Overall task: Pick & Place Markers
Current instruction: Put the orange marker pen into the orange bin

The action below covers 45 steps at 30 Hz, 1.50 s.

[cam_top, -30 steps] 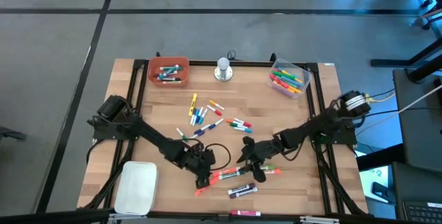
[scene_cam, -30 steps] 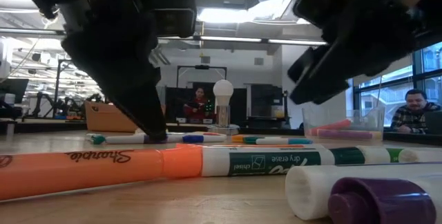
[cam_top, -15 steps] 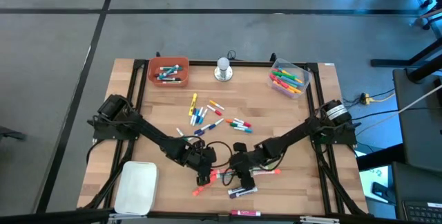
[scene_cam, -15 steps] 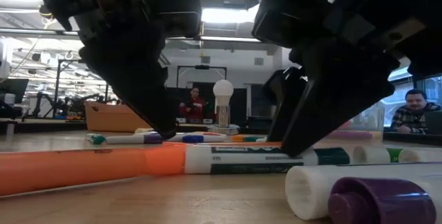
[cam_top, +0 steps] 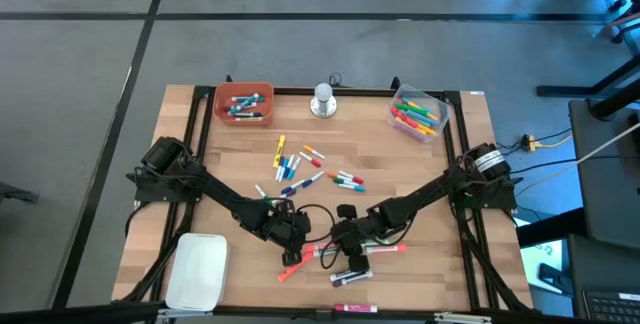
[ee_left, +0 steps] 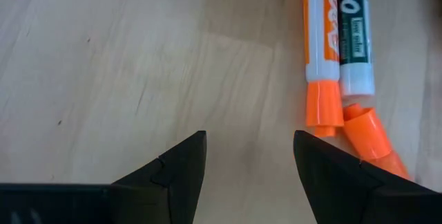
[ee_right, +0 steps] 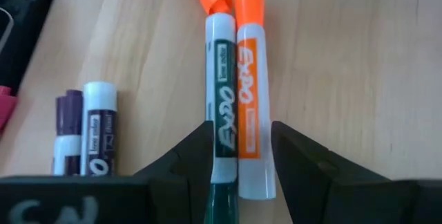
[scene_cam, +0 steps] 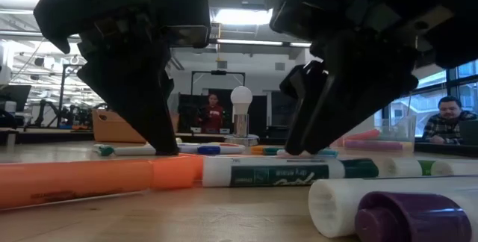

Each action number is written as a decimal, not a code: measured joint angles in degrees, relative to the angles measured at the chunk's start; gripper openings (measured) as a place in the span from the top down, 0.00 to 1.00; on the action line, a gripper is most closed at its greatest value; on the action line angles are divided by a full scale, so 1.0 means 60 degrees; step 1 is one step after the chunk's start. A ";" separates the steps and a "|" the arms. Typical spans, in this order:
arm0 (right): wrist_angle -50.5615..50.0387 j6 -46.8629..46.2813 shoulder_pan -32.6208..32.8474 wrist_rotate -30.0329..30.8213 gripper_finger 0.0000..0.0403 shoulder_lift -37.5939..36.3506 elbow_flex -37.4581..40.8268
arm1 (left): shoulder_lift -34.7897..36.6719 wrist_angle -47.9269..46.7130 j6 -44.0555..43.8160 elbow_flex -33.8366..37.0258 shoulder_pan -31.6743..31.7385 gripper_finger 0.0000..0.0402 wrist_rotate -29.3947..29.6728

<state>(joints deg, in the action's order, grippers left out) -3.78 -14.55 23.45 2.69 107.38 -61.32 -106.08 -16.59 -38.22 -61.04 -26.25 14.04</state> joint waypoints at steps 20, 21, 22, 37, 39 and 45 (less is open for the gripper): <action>-0.1191 -0.0495 -0.0273 0.1130 0.66 0.0053 -0.0007 | -0.0654 0.0738 0.0004 -0.0016 -0.0099 0.47 0.0388; -0.1261 -0.0487 -0.0291 0.1126 0.68 0.0049 -0.0011 | -0.0735 0.0745 0.0001 -0.0022 -0.0075 0.47 0.0392; -0.1344 -0.0469 -0.0310 0.1104 0.70 0.0049 -0.0015 | -0.0794 0.0741 -0.0005 -0.0026 -0.0052 0.47 0.0383; -0.1688 0.0001 -0.0504 0.0568 0.76 0.0017 -0.0018 | -0.0849 0.0928 -0.0073 -0.0007 0.0159 0.47 0.0892; -0.1684 0.0204 -0.0508 0.0604 0.76 0.0017 -0.0018 | -0.0849 0.0923 -0.0095 -0.0007 0.0162 0.47 0.0891; -0.1530 0.0806 -0.0515 0.0688 0.74 0.0027 0.0000 | -0.0856 0.0914 -0.0113 -0.0007 0.0158 0.47 0.0907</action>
<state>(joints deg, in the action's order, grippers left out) -12.95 -9.71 20.36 6.82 107.54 -61.32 -111.22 -11.11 -38.89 -61.08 -25.30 19.49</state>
